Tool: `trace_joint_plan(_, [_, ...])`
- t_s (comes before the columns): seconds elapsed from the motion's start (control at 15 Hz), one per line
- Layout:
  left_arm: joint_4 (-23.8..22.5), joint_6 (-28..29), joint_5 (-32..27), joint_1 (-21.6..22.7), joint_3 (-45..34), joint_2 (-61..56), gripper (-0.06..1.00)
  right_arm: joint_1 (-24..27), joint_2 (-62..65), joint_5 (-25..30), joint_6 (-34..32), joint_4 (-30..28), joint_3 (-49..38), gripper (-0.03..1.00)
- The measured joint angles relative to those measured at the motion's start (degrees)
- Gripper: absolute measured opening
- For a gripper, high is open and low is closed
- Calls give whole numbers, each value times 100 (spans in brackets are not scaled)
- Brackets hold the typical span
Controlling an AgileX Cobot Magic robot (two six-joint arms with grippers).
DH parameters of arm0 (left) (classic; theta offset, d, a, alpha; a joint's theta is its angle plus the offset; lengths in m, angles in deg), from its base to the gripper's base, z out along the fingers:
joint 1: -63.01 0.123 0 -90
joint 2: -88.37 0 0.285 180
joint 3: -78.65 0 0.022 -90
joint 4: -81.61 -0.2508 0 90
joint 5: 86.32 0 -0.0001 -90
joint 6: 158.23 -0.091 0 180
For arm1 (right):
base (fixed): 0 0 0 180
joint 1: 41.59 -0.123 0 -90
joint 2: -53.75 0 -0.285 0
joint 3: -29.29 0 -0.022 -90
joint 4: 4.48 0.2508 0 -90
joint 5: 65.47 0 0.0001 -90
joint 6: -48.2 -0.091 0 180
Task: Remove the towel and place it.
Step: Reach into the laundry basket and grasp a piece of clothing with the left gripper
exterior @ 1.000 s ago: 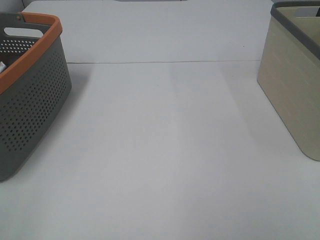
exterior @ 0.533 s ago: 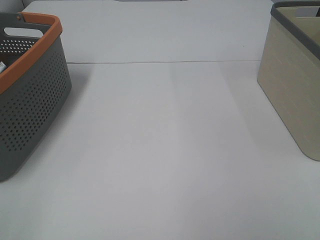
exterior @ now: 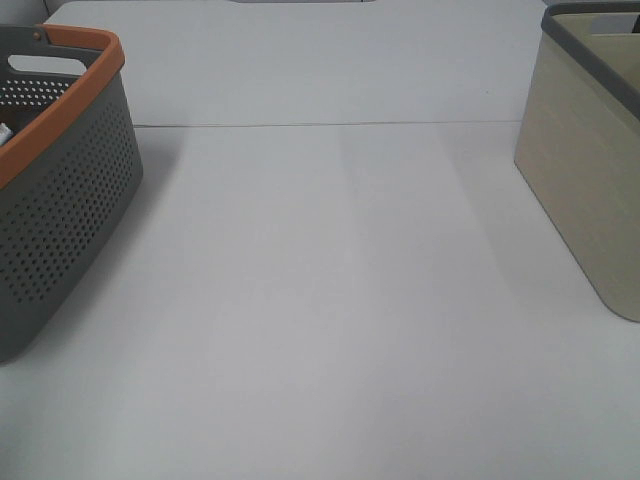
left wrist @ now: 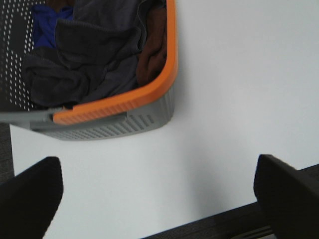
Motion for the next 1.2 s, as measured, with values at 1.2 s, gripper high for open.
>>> trace_joint_plan(1.2, [-2034,-4074,596,0,2979,5667,98,0,0,0,0,0,0,96])
